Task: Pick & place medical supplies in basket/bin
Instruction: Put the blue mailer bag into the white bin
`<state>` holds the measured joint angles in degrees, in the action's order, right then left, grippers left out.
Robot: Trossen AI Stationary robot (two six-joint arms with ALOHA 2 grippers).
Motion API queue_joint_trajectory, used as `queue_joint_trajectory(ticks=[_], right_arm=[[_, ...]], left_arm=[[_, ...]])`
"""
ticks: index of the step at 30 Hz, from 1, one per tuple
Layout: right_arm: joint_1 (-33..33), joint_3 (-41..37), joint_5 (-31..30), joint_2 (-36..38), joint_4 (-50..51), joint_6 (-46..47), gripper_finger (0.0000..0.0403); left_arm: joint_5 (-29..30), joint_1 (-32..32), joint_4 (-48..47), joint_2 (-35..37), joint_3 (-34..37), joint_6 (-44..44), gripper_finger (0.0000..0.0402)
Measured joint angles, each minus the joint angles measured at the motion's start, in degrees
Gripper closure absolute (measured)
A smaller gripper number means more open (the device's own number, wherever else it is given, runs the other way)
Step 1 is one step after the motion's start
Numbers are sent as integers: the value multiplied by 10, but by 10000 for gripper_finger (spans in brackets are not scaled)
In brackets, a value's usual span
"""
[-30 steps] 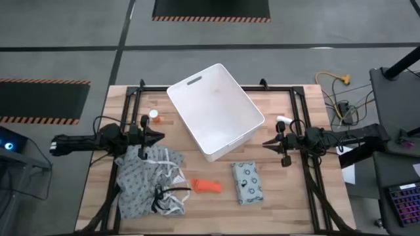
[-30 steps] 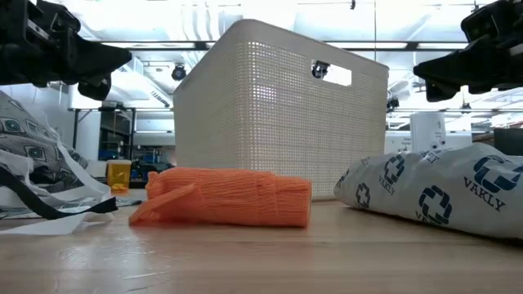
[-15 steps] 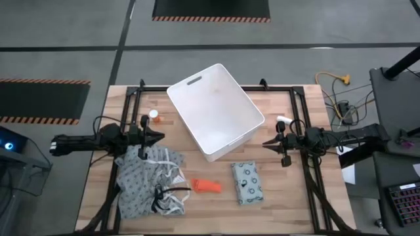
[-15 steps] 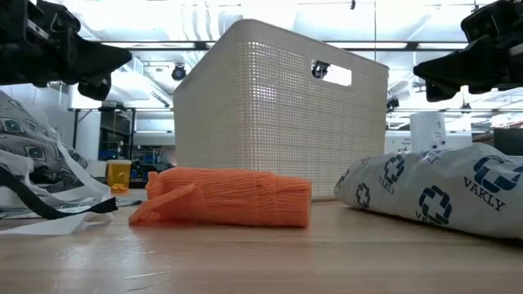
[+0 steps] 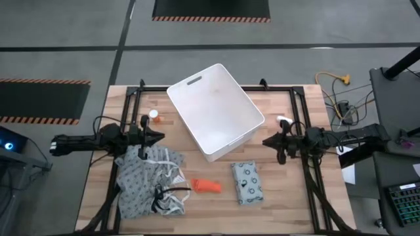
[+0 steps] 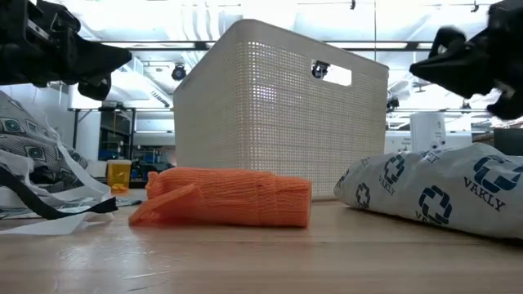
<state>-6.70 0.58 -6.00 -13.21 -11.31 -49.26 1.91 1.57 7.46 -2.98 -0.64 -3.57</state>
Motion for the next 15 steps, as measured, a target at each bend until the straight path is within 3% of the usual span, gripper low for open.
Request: queue_joint_trajectory(ticks=[4,6,9,12,15], right_arm=[[0,0,0,0,-18,-127,369],[0,0,11,0,-19,-130,369],[0,0,51,-2,-16,-6,369],[0,0,91,-4,-17,203,369],[0,0,88,-4,-17,386,369]], left_arm=[[0,0,0,0,0,0,387],[0,0,0,0,0,0,387],[0,0,0,0,0,0,387],[0,0,0,0,0,0,387],[0,0,0,0,0,0,387]])
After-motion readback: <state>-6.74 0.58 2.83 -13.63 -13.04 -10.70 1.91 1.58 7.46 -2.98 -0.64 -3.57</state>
